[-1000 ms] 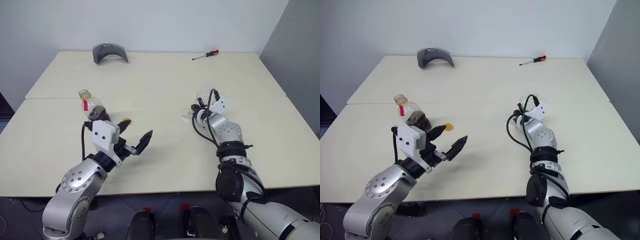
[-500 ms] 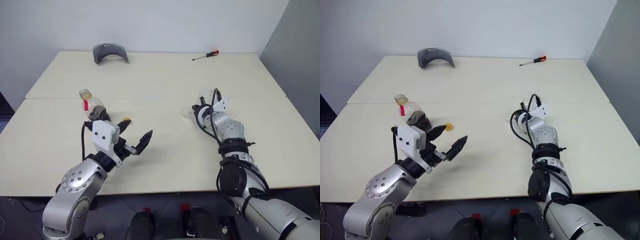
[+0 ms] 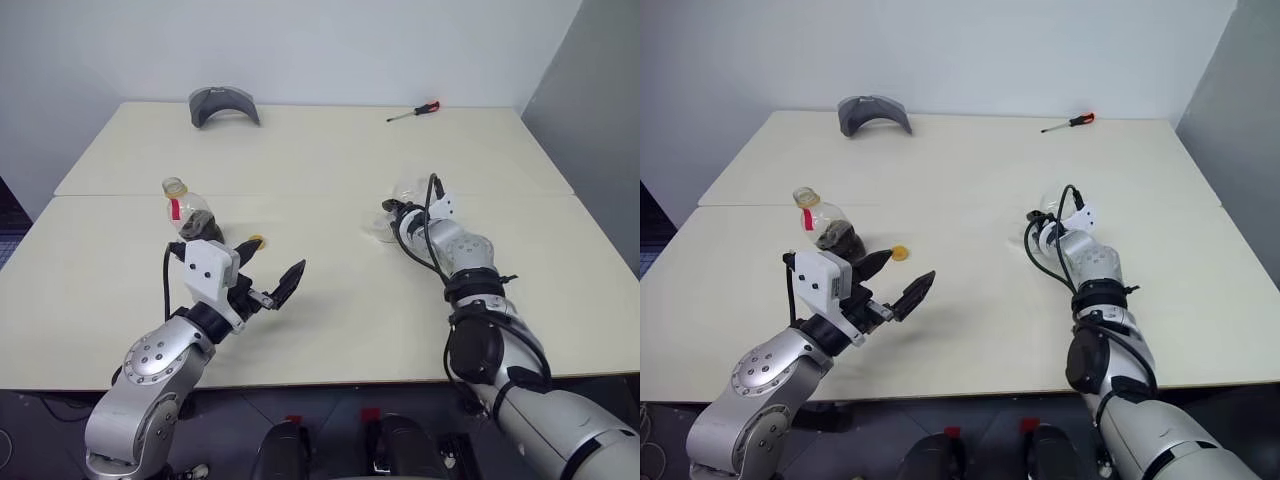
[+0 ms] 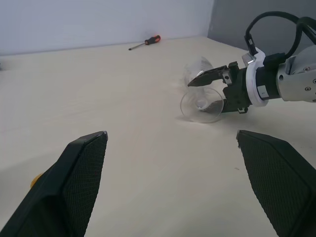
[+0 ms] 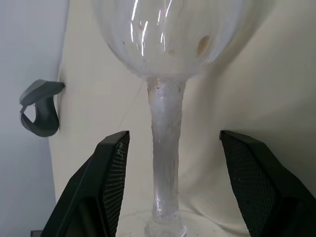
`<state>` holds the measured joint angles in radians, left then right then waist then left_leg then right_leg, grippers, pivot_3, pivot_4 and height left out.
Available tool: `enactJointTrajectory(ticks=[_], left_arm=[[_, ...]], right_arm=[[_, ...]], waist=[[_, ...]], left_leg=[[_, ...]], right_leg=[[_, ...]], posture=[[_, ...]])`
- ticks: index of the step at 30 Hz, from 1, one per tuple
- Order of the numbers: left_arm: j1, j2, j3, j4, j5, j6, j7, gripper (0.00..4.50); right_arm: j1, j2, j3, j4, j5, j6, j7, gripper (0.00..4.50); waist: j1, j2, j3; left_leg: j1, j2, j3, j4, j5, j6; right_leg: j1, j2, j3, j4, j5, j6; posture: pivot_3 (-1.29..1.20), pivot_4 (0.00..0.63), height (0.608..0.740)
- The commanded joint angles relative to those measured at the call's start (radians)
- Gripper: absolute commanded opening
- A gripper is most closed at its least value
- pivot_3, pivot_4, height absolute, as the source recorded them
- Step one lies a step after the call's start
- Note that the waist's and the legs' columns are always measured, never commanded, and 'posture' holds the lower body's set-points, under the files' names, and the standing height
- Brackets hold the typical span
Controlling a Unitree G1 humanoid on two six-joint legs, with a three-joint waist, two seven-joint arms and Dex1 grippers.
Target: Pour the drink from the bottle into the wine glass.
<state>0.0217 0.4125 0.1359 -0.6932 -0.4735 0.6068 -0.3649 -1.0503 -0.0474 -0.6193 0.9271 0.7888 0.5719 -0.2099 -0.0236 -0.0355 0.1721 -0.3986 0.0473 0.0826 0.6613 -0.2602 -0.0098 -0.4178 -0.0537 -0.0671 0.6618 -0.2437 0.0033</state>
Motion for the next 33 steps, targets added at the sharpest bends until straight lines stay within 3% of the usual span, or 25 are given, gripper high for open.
enactJointTrajectory(ticks=[1,10,19,23,27,33], left_arm=[[-0.008,0.003,0.001,-0.012,-0.013,-0.012,-0.008,4.5],[-0.004,0.002,0.0,-0.016,-0.013,-0.012,-0.005,4.5],[-0.002,0.001,-0.004,-0.016,-0.009,-0.014,-0.003,4.5],[-0.006,0.002,-0.001,-0.009,-0.009,-0.015,-0.004,4.5],[-0.007,0.006,0.011,-0.008,-0.016,-0.01,-0.005,4.5],[0.023,0.004,0.033,-0.028,-0.036,0.01,0.008,4.5]], right_arm=[[0.008,-0.048,0.014,0.111,-0.059,-0.041,0.017,3.16],[-0.044,-0.066,0.029,0.242,-0.098,-0.101,0.089,3.16],[-0.047,-0.072,0.038,0.258,-0.124,-0.088,0.116,0.27],[-0.058,-0.075,0.063,0.244,-0.146,-0.089,0.156,0.18],[-0.093,-0.043,0.15,0.154,-0.198,-0.115,0.287,0.18],[-0.057,0.035,0.379,0.016,-0.403,-0.313,0.433,0.18]], waist=[[0.0,0.0,0.0],[0.0,0.0,0.0],[0.0,0.0,0.0],[0.0,0.0,0.0],[-0.003,0.001,0.001],[-0.01,0.004,0.004]], left_leg=[[0.0,0.0,0.0,0.0,0.0,0.0],[0.001,0.0,-0.001,0.0,0.0,0.001],[0.0,0.0,-0.001,0.0,0.0,0.001],[0.0,0.0,-0.001,-0.001,0.0,0.001],[0.0,0.0,-0.001,-0.001,0.0,0.002],[-0.004,0.001,0.001,-0.003,0.0,0.001]], right_leg=[[0.0,0.0,0.0,0.0,0.0,0.0],[0.003,0.0,0.0,-0.003,0.001,0.002],[0.003,0.0,0.0,-0.004,0.001,0.002],[0.003,0.0,0.0,-0.005,0.001,0.002],[0.002,0.0,0.0,-0.005,0.001,0.002],[-0.004,0.0,0.002,-0.004,0.001,0.002]], posture=[[0.0,0.15,0.74],[0.0,0.15,0.74],[0.0,0.15,0.74],[0.0,0.15,0.74],[0.0,0.15,0.74],[0.0,0.15,0.74]])
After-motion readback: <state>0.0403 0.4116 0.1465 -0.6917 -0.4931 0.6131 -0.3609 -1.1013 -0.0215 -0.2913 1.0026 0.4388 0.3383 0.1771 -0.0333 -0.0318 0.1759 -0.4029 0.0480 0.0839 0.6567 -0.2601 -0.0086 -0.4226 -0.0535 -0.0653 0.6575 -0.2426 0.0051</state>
